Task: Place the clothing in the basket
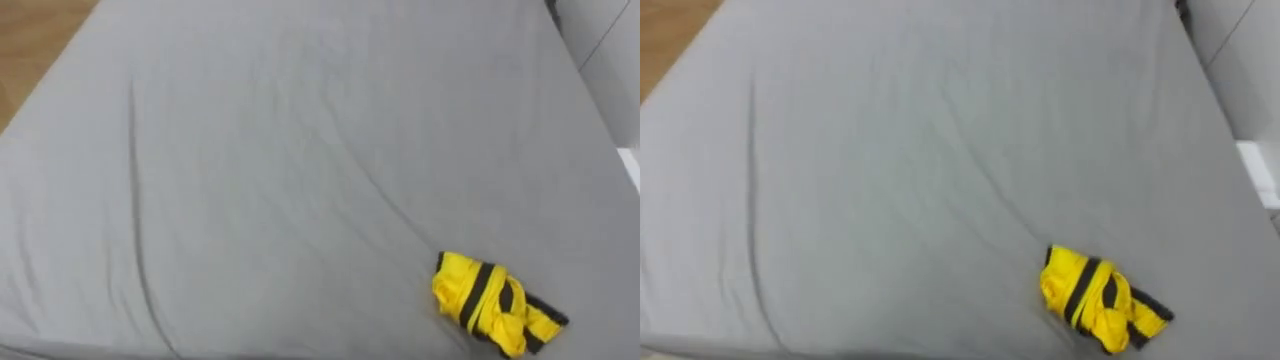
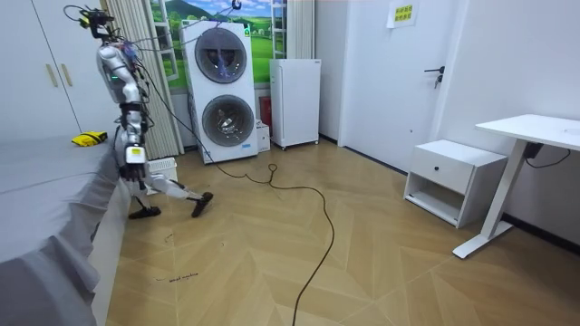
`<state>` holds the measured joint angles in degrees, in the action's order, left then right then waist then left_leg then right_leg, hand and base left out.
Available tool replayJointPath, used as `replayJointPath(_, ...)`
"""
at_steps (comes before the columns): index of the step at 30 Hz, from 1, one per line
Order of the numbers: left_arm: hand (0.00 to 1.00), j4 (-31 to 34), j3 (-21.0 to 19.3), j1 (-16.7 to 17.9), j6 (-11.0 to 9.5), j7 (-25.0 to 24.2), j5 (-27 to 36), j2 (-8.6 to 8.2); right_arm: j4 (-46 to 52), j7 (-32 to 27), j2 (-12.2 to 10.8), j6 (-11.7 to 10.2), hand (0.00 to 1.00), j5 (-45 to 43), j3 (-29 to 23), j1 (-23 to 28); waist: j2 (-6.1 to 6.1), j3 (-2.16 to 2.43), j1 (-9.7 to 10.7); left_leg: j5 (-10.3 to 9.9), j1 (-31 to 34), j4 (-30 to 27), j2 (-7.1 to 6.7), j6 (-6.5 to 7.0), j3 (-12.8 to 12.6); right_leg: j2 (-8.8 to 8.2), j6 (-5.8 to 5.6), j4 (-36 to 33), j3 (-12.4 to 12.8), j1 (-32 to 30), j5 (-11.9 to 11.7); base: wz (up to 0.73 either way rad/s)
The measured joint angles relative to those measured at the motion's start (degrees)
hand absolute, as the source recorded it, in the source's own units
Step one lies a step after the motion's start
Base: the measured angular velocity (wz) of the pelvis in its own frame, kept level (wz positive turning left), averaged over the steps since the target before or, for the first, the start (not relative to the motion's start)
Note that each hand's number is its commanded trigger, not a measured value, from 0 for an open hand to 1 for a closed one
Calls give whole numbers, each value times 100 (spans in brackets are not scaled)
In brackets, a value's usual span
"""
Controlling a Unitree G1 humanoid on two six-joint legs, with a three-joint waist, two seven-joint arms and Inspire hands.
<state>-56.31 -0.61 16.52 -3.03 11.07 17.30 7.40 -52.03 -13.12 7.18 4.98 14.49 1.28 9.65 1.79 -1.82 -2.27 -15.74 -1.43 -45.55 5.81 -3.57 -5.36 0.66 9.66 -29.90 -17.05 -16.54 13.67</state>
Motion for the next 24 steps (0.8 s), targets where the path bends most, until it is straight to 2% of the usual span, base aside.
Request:
replayJointPath(1,0,37,17,1,0,3,2,1,89,-64,0,133,0,-78,0,0,-34,-16,18,-122,155,25,-51,45,-56,-45,4,41,55,53,25,-21)
replayJointPath(2,0,83,49,2,4,5,-1,-8,189,-176,19,348,0,-193,0,1,-79,-44,36,-346,467,155,-100,73,-166,-119,-56,153,155,184,11,-21)
replayJointPath(3,0,104,57,3,8,11,-8,-12,199,-249,20,407,0,-225,1,1,-90,-49,22,-426,610,315,-157,89,-168,-144,-85,211,219,239,-6,-40)
replayJointPath(4,0,114,59,11,7,34,-8,-20,213,-397,20,495,0,-314,1,0,-98,-41,-46,-474,848,737,-243,97,-196,-168,-147,334,373,331,-50,-63)
replayJointPath(5,0,118,49,47,5,97,-8,-17,333,-552,26,653,0,-389,1,1,-96,-38,-125,-456,1030,1294,-265,100,-206,-184,-195,392,510,358,-84,-74)
replayJointPath(6,0,118,26,90,1,126,-6,-15,370,-611,30,707,0,-397,10,0,-84,-30,-156,-411,1111,1622,-263,97,-201,-190,-220,410,540,351,-97,-80)
replayJointPath(7,0,103,-41,146,2,206,-4,-16,416,-750,34,731,0,-400,38,-1,-77,-15,-201,-103,1257,2053,-277,171,-176,-234,-326,396,564,347,-110,-68)
replayJointPath(8,0,92,-95,192,3,287,-6,-25,597,-899,43,839,0,-431,39,0,-69,20,-188,288,1257,2337,-365,298,-65,-269,-405,400,616,302,-146,-64)
replayJointPath(9,0,95,-146,173,-5,352,-4,-19,883,-1035,43,1033,0,-518,71,2,-68,30,-183,463,1181,2589,-459,326,-80,-280,-475,445,760,234,-205,-38)
replayJointPath(11,0,37,-155,179,-9,388,9,-7,1125,-1197,43,1125,0,-560,122,56,-105,24,-155,589,1068,2841,-515,407,-153,-264,-548,593,917,265,-279,-20)
replayJointPath(14,0,-10,-142,193,43,385,1,-23,1518,-1442,71,1129,0,-555,122,110,-123,43,-89,621,969,2991,-555,452,-176,-287,-649,735,908,358,-291,-6)
replayJointPath(18,0,-14,-153,141,135,351,-4,-20,2106,-1751,173,1118,0,-596,-91,55,-122,52,12,644,1017,3019,-569,479,-180,-291,-712,835,899,350,-335,0)
replayJointPath(24,0,-260,-142,-68,292,232,1,-16,2379,-1993,169,1118,0,-596,-201,-27,-125,56,122,653,1089,3033,-573,483,-192,-242,-720,971,900,337,-392,1)
